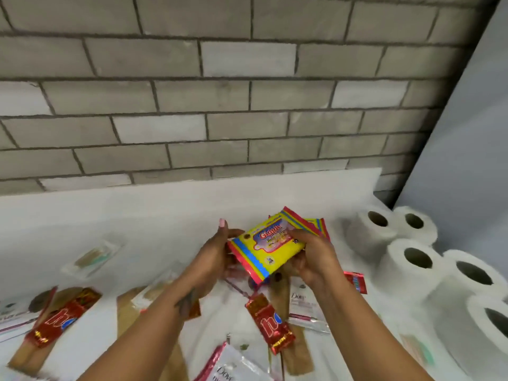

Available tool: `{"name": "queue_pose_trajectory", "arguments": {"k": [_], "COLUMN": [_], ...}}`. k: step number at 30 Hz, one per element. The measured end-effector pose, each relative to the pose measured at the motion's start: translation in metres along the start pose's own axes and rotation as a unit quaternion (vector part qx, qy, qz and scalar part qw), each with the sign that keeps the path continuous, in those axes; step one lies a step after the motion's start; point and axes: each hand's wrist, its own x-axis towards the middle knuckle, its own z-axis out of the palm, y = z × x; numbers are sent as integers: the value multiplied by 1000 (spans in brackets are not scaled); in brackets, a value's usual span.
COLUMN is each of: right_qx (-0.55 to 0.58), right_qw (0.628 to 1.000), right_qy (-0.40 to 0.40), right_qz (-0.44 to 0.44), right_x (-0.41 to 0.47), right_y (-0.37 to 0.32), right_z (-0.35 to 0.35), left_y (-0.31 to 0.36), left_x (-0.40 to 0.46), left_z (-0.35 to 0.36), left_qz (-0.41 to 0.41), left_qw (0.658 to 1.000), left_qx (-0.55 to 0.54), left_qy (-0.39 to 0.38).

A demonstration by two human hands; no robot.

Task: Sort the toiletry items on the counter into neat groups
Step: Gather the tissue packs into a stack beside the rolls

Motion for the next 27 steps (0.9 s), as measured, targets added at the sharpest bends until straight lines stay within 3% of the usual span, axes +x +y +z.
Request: {"name": "queue_pose_trajectory", "arguments": {"k": [3,5,7,11,15,24,27], "right_qx": [32,-1,-105,-326,-490,-661,-667], "right_qw": [998,997,985,922,849,722,701], "right_qy": [41,59,101,123,98,119,139], "right_qz": [-38,-59,-94,-168,-174,-168,-213], "right_x": [19,28,40,58,76,91,76], "right_y": [-19,-23,-25,-31,-30,-22,-29], "right_z": [-23,-35,-48,-64,-68,-70,-65], "left_y": [-3,-2,1,3,-9,-27,-20], "left_x": [15,28,46,77,90,94,88], "left_z": [29,48,62,77,80,80,91], "left_qz": [-41,-16,15,68,95,86,147], "left_qw": [995,998,997,970,934,886,866], "left_qx": [29,43,73,215,316,428,430], "left_qy": [-86,-44,24,90,138,157,209]}}
